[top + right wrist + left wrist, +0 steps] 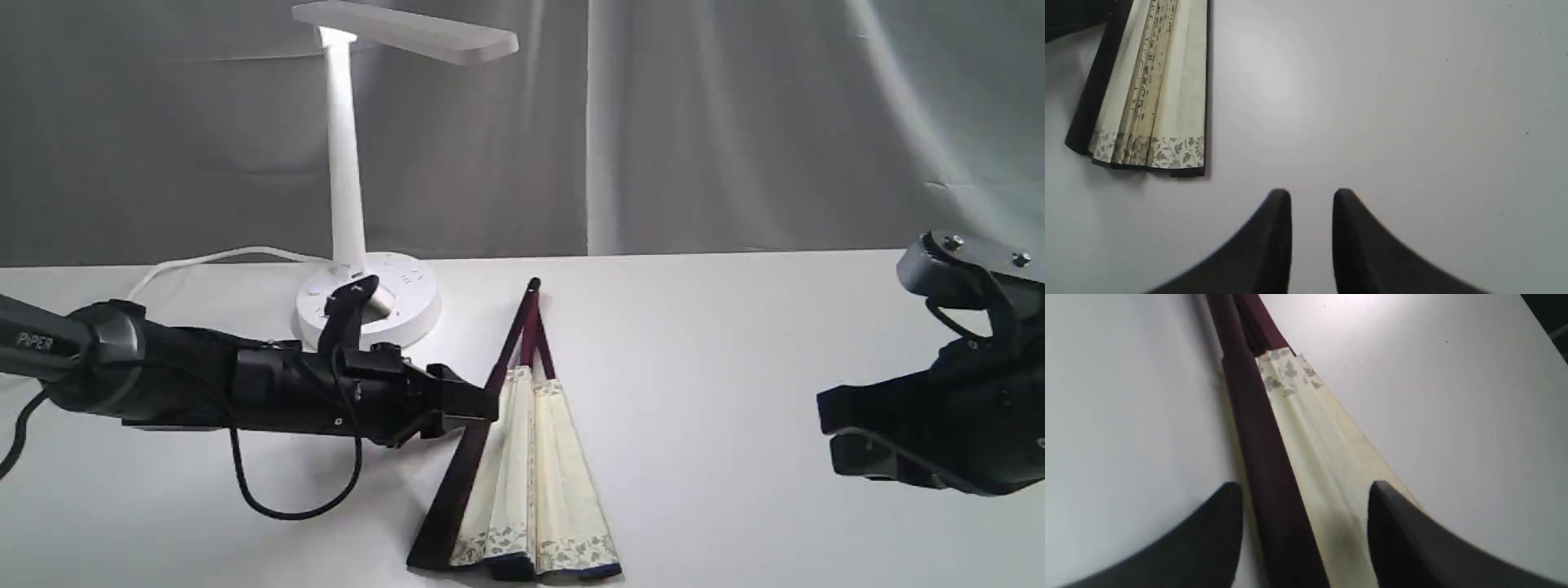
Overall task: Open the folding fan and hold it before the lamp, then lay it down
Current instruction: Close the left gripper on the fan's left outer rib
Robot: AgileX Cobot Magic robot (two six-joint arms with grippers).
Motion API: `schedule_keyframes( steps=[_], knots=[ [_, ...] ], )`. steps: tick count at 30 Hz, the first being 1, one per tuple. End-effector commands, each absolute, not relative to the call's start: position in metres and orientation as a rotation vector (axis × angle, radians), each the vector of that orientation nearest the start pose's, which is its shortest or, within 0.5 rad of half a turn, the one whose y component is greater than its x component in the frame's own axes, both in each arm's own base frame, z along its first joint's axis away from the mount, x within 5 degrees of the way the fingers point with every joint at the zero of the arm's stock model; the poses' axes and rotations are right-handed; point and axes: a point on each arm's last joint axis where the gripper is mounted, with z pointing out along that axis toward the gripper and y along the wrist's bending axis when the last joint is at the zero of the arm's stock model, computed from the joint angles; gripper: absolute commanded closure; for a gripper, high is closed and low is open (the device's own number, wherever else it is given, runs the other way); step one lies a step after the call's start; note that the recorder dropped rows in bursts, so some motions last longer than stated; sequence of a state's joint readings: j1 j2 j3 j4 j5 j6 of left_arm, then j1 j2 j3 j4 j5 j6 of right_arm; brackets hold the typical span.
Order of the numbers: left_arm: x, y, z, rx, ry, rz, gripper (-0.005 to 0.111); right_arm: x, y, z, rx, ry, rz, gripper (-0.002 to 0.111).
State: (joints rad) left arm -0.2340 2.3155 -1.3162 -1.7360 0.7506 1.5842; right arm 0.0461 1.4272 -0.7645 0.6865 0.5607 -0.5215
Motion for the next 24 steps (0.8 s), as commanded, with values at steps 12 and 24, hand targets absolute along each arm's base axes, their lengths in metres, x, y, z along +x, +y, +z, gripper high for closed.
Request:
schedule_keyframes(
  steps=[12,24],
  knots=[
    [0.406,-0.168,0.056,0.316,2.322,-1.285,0.063,0.264,0.043,0.219,-0.089,2.566,0.484,0.088],
    [0.407,-0.167,0.049,0.237,2.376,-1.256,0.089,0.265,0.043,0.219,-0.086,2.561,0.480,0.088]
  ],
)
